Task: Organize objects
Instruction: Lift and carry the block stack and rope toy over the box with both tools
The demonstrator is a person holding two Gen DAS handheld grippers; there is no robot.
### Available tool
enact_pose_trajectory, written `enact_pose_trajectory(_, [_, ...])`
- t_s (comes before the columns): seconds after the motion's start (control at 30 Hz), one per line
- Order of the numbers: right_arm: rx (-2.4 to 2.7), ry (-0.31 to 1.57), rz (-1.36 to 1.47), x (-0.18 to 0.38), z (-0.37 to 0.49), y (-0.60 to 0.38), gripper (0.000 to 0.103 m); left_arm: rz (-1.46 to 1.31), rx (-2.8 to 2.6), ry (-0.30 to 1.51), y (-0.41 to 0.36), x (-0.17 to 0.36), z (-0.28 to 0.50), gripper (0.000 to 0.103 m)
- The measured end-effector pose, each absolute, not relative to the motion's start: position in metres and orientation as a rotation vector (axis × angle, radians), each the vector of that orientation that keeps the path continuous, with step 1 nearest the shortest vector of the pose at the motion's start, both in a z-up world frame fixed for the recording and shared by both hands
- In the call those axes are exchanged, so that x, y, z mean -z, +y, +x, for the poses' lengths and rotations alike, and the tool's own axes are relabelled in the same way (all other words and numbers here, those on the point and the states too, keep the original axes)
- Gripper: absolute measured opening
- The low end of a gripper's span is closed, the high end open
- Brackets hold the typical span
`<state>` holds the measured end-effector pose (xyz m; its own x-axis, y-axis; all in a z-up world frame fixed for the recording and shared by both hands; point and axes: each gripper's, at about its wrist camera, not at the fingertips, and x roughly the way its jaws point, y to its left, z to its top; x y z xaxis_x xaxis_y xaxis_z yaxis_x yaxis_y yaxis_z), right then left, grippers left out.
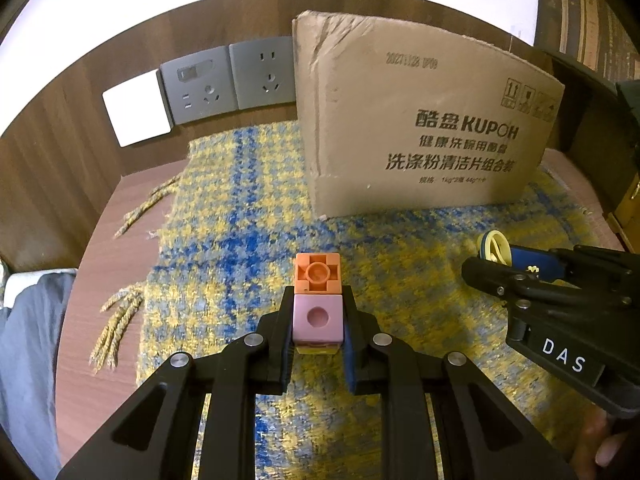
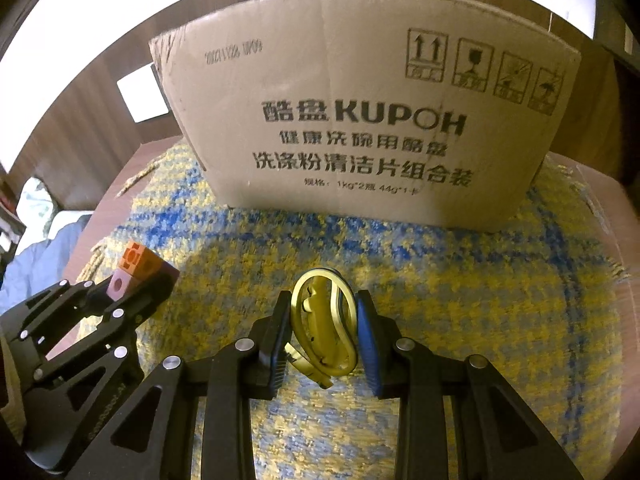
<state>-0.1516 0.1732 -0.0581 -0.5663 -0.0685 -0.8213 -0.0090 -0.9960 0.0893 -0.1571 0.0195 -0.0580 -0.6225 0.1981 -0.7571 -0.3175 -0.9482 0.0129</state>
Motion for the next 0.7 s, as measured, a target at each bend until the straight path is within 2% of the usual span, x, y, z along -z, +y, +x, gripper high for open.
enact_pose_trajectory(0.7, [2.936, -0.106, 1.185, -0.017, -0.147, 0.21, 0.031, -0.939, -2.624, 0.249, 0.063, -0.012, -0.167, 0.02])
